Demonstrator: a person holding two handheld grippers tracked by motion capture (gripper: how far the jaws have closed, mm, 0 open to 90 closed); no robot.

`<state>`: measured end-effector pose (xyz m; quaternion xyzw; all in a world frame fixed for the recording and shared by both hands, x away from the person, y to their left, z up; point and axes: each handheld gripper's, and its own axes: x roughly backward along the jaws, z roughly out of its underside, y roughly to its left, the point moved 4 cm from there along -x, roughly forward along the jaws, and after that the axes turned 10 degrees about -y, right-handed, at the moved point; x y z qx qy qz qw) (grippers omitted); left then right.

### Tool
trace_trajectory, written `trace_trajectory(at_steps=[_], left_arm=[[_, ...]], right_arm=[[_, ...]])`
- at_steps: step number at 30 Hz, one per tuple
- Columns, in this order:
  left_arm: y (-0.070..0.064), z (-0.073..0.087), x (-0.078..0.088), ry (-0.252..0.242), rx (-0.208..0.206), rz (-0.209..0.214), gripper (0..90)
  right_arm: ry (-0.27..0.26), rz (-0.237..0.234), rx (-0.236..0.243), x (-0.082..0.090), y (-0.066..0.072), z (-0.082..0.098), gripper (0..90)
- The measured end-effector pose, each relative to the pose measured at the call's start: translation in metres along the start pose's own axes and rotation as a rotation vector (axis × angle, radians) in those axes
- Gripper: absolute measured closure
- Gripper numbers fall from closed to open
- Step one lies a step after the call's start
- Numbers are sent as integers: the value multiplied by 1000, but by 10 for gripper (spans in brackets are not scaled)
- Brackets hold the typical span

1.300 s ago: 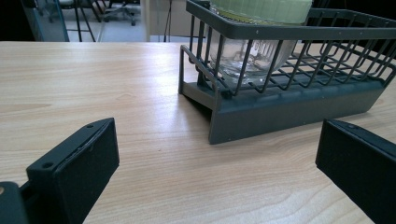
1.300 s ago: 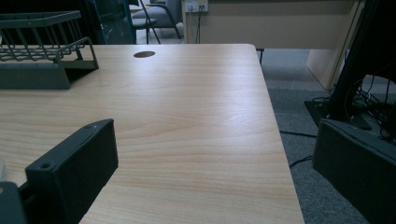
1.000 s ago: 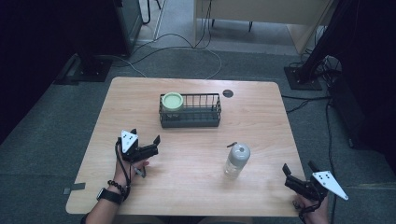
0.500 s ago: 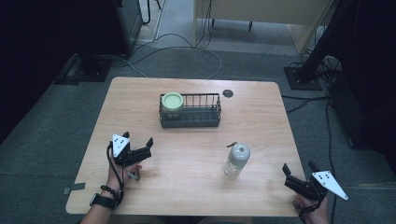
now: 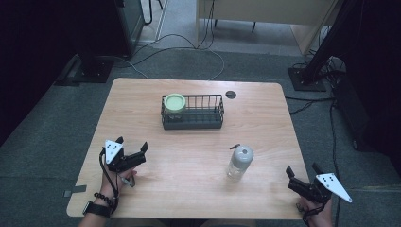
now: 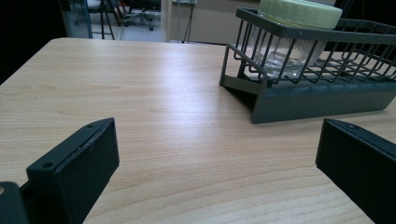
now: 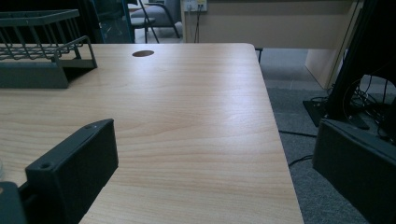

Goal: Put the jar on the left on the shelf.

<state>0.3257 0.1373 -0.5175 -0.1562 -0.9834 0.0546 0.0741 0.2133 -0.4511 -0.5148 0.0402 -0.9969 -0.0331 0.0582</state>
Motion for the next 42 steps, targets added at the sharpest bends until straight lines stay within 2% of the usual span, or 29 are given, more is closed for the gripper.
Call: trace_trajectory(at_steps=[1,4,5,8,15,18,24,39,42], left_arm=[[4,0,4,-2,-5,-7,0],[4,0,4,-2,-5,-7,0],[11,-1,7,-4,6,-20,0],[11,-1,7,-4,6,-20,0],[23,-1,18,-5,11,-39,0],[23,-1,18,-5,11,-39,0],[32,-1,30,-4,9,-46,0],[38,0,44,-1,-2,-42,0],[43,0,49,-10,-1,-57,0]], right_arm=[[0,0,0,0,0,0,0],[0,1,1,0,0,0,0],[0,1,1,0,0,0,0],[0,2,1,0,0,0,1],[1,4,1,0,0,0,0],[1,5,0,0,0,0,0],[1,6,1,0,0,0,0],[2,13,2,0,-1,0,1],[2,14,3,0,0,0,1]])
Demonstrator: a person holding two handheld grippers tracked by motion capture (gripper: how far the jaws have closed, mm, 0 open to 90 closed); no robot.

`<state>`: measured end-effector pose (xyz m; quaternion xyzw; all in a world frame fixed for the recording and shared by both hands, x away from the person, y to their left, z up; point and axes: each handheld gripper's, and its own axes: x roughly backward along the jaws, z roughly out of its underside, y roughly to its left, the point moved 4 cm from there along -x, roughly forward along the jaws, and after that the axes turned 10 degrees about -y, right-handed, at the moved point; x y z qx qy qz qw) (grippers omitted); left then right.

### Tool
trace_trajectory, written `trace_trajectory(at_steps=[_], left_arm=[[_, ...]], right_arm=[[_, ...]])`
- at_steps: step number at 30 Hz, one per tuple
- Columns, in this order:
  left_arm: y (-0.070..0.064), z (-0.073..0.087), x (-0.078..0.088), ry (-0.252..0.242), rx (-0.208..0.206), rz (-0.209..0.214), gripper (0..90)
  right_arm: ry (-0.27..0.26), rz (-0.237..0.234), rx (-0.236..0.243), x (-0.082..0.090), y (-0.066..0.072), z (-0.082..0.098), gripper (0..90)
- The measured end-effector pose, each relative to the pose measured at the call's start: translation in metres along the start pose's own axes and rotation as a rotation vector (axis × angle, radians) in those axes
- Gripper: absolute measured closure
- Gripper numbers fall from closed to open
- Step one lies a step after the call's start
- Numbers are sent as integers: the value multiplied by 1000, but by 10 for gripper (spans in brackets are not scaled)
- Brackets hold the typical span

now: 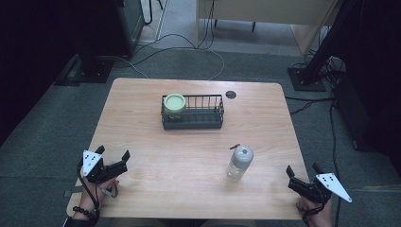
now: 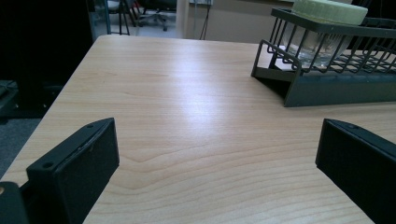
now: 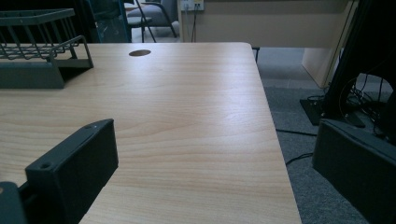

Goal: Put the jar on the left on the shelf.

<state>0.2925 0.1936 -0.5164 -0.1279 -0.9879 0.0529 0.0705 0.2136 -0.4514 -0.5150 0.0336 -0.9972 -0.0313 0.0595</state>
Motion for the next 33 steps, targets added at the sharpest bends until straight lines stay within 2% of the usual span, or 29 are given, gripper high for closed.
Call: trace_trajectory(at_steps=[10,13,16,17,20,23,30,33], left_arm=[[8,0,10,-6,-2,-22,0],[15,1,20,-5,-13,-31,0],[15,1,20,-5,-13,-31,0],[19,1,27,-8,-23,-43,0],[19,1,27,-8,-23,-43,0],[26,1,37,-11,-48,-56,0],[33,0,42,-25,-47,-74,0],[40,0,47,-29,-62,-90,0]], right_arm=[[2,2,1,0,0,0,0],[2,2,4,0,0,0,0],[3,4,8,0,1,0,0],[3,4,9,0,1,0,1],[2,7,10,0,1,0,0],[2,9,10,0,1,0,1],[2,14,17,0,1,0,1],[3,13,16,0,1,0,0]])
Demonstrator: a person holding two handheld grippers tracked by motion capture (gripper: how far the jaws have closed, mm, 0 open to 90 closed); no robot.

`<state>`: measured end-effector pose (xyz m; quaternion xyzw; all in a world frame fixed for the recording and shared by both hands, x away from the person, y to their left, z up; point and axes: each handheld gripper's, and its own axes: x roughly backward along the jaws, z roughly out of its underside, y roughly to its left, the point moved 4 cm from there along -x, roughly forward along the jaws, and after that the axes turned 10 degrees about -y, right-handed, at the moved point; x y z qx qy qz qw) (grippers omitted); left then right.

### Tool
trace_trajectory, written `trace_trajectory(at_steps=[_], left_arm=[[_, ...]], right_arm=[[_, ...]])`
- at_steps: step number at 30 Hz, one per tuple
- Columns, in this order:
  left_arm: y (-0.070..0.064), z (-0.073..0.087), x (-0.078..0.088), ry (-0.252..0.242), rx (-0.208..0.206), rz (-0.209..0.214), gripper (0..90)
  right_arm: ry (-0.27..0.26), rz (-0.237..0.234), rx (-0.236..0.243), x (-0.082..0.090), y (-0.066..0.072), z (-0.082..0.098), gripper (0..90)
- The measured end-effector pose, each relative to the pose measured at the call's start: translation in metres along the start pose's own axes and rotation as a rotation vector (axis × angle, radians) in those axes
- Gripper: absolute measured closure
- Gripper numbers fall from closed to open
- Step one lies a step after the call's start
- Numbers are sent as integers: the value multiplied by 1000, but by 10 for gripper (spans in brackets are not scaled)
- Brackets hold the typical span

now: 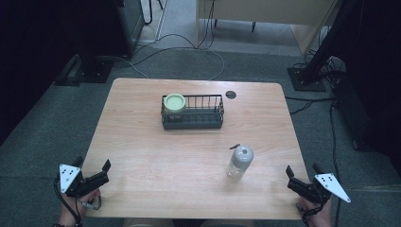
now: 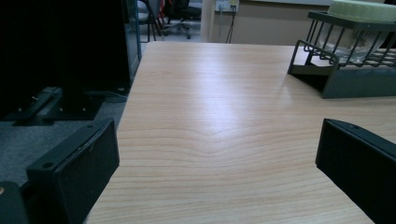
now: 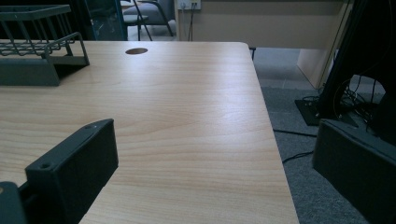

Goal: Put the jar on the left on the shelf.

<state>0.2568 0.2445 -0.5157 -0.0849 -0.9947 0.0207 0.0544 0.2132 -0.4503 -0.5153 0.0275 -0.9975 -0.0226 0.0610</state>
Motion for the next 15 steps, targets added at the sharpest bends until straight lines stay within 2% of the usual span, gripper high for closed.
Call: trace_trajectory(at_steps=[5,6,10,12,15], left_arm=[[7,-1,2,-2,9,-14,0],[14,-1,5,-6,24,-28,0],[19,-1,8,-8,31,-30,0],[22,-1,9,-13,56,-26,0],[22,-1,9,-13,56,-26,0]], right_arm=[[2,-4,6,0,1,0,0],[2,-4,6,0,1,0,0],[-1,-5,5,0,1,0,0],[-3,-6,-1,0,0,0,1],[0,-7,2,0,0,0,0]])
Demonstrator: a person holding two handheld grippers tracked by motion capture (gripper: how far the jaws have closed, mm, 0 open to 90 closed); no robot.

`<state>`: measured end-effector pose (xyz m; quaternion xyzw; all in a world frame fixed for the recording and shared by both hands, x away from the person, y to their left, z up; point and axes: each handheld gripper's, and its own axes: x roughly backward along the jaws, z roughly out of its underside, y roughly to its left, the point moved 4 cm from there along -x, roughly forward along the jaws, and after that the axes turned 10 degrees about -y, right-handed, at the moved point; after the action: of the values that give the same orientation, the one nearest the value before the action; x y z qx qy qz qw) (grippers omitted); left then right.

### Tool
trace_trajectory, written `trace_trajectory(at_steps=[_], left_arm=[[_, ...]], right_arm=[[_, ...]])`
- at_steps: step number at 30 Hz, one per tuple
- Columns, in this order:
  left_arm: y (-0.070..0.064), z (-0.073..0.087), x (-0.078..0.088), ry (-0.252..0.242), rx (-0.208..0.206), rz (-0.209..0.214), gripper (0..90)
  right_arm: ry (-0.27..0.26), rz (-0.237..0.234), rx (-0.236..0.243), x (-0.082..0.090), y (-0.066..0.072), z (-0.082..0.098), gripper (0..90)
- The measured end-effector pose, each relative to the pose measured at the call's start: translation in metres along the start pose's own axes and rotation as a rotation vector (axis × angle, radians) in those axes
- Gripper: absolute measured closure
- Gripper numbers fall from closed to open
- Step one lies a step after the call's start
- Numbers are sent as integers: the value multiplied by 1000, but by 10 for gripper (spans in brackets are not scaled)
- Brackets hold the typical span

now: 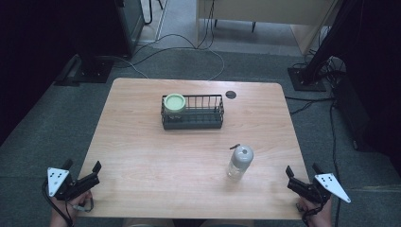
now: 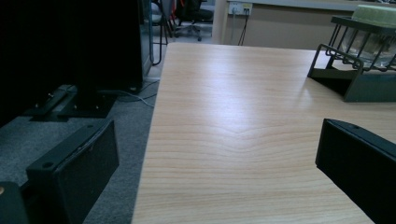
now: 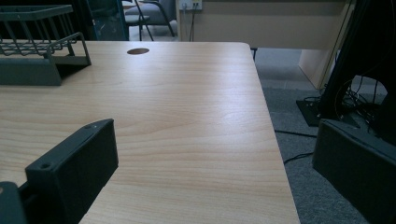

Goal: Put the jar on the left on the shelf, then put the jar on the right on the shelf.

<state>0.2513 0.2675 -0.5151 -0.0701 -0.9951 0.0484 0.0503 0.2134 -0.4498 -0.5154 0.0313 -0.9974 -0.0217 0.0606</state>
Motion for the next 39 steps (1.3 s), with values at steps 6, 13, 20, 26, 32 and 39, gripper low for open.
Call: trace_trajectory(at_steps=[6,13,20,26,32,39], left_arm=[[-8,3,0,3,-42,34,0],[-7,3,0,0,-25,36,0],[-8,4,-1,8,-31,39,0],[-8,4,-2,8,-27,37,0],[-8,4,-2,10,-29,37,0],[-8,4,-3,14,-27,30,0]], right_arm=[[-3,10,5,0,0,0,0],[-12,21,-11,1,-1,-2,0],[-32,38,-57,5,-4,-13,1],[-58,28,-61,12,5,-29,1],[-57,5,-52,13,17,-36,1],[-48,-62,-16,12,52,-43,1]])
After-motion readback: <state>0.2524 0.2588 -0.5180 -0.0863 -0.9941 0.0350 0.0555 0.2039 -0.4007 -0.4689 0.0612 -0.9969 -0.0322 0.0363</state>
